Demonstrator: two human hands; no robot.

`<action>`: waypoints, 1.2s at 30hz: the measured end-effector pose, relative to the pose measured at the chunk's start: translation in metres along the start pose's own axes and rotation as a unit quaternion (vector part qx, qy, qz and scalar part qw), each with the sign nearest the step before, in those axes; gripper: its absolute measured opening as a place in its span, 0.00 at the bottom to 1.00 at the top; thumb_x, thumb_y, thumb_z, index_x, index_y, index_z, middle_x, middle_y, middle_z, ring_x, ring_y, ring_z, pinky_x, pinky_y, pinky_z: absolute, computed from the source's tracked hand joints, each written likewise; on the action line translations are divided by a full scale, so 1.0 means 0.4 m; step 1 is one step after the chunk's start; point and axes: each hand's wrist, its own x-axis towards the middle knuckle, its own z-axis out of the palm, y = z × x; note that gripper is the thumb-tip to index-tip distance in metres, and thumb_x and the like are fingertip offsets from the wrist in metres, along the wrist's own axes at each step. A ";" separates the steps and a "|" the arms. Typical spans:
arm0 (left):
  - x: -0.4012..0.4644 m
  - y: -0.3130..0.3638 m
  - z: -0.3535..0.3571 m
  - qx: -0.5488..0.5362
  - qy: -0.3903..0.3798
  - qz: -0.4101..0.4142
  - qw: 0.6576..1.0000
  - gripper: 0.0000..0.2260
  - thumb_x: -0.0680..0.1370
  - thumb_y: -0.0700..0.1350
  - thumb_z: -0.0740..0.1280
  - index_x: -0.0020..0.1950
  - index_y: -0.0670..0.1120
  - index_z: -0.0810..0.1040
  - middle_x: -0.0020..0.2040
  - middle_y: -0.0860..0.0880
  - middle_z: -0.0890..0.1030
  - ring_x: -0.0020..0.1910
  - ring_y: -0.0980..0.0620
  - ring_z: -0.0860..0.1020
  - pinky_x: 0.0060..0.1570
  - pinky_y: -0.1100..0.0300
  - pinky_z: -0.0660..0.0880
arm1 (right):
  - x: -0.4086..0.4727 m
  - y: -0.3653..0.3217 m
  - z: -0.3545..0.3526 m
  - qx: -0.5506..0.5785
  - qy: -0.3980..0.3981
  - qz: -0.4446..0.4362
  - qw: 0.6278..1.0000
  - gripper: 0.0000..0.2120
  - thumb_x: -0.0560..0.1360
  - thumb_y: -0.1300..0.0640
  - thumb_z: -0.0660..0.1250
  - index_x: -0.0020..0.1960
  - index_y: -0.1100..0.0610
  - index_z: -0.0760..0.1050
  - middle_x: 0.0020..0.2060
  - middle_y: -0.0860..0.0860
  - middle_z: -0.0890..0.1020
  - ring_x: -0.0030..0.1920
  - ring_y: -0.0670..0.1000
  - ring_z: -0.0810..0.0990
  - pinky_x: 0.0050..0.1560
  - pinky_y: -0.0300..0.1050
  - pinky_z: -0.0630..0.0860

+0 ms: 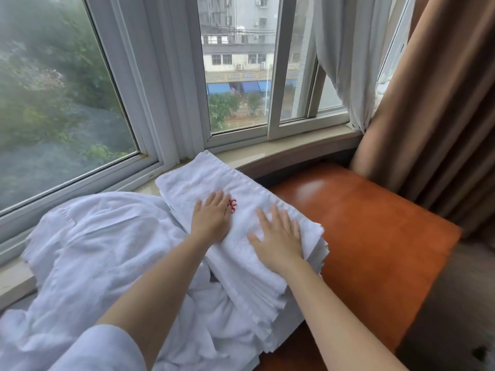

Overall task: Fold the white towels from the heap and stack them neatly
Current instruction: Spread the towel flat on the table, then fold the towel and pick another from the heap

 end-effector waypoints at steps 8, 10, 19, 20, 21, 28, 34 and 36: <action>0.001 0.006 0.054 0.063 -0.004 -0.041 0.997 0.26 0.81 0.62 0.42 0.79 0.59 0.46 0.80 0.51 0.41 0.78 0.50 0.38 0.74 0.44 0.34 | 0.016 0.050 0.089 -0.037 0.005 0.017 0.999 0.34 0.78 0.33 0.42 0.77 0.45 0.32 0.77 0.48 0.32 0.76 0.49 0.30 0.68 0.52 0.24; -0.004 0.010 0.060 0.083 0.006 -0.080 0.993 0.26 0.80 0.64 0.42 0.78 0.63 0.45 0.80 0.51 0.39 0.77 0.47 0.36 0.72 0.43 0.32 | 0.023 0.050 0.088 -0.036 -0.008 0.013 0.999 0.34 0.79 0.35 0.42 0.78 0.46 0.34 0.77 0.49 0.33 0.76 0.50 0.31 0.68 0.52 0.23; -0.126 -0.021 -0.048 0.057 -0.001 -0.092 0.994 0.21 0.83 0.46 0.49 0.77 0.53 0.58 0.80 0.49 0.50 0.78 0.48 0.47 0.75 0.43 0.44 | -0.029 -0.055 -0.005 0.027 -0.061 -0.001 0.998 0.29 0.82 0.48 0.53 0.79 0.51 0.47 0.78 0.55 0.41 0.77 0.58 0.37 0.74 0.58 0.36; -0.157 -0.037 -0.063 0.067 0.004 -0.104 0.992 0.22 0.81 0.42 0.51 0.76 0.51 0.60 0.79 0.49 0.52 0.78 0.49 0.49 0.75 0.44 0.46 | -0.045 -0.077 -0.009 0.037 -0.065 -0.021 0.997 0.29 0.81 0.49 0.54 0.79 0.51 0.48 0.79 0.55 0.43 0.78 0.58 0.38 0.75 0.57 0.38; -0.188 -0.054 -0.078 0.073 0.004 -0.115 0.991 0.24 0.79 0.39 0.53 0.75 0.50 0.61 0.79 0.49 0.54 0.78 0.49 0.50 0.75 0.45 0.47 | -0.060 -0.100 -0.010 0.044 -0.069 -0.043 0.996 0.28 0.81 0.49 0.55 0.79 0.50 0.49 0.79 0.55 0.45 0.78 0.58 0.40 0.75 0.56 0.40; -0.385 -0.205 -0.169 0.109 0.070 -0.246 0.960 0.24 0.75 0.45 0.63 0.71 0.50 0.66 0.69 0.48 0.69 0.67 0.45 0.66 0.60 0.50 0.67 | -0.143 -0.253 0.038 0.045 -0.063 -0.091 0.993 0.25 0.80 0.47 0.57 0.75 0.52 0.60 0.71 0.54 0.64 0.73 0.57 0.57 0.73 0.52 0.55; -0.472 -0.276 -0.135 0.014 0.014 -0.410 0.912 0.23 0.78 0.58 0.61 0.68 0.46 0.66 0.67 0.44 0.67 0.67 0.42 0.65 0.57 0.46 0.69 | -0.181 -0.299 0.105 0.098 -0.116 -0.111 0.982 0.23 0.79 0.49 0.60 0.72 0.54 0.64 0.71 0.54 0.66 0.70 0.57 0.63 0.67 0.49 0.65; -0.481 -0.288 -0.144 0.031 0.054 -0.373 0.926 0.13 0.80 0.48 0.59 0.61 0.43 0.72 0.62 0.42 0.71 0.63 0.40 0.69 0.51 0.48 0.70 | -0.186 -0.302 0.118 0.096 -0.121 -0.104 0.982 0.25 0.79 0.48 0.60 0.74 0.54 0.62 0.72 0.55 0.65 0.70 0.58 0.64 0.68 0.51 0.65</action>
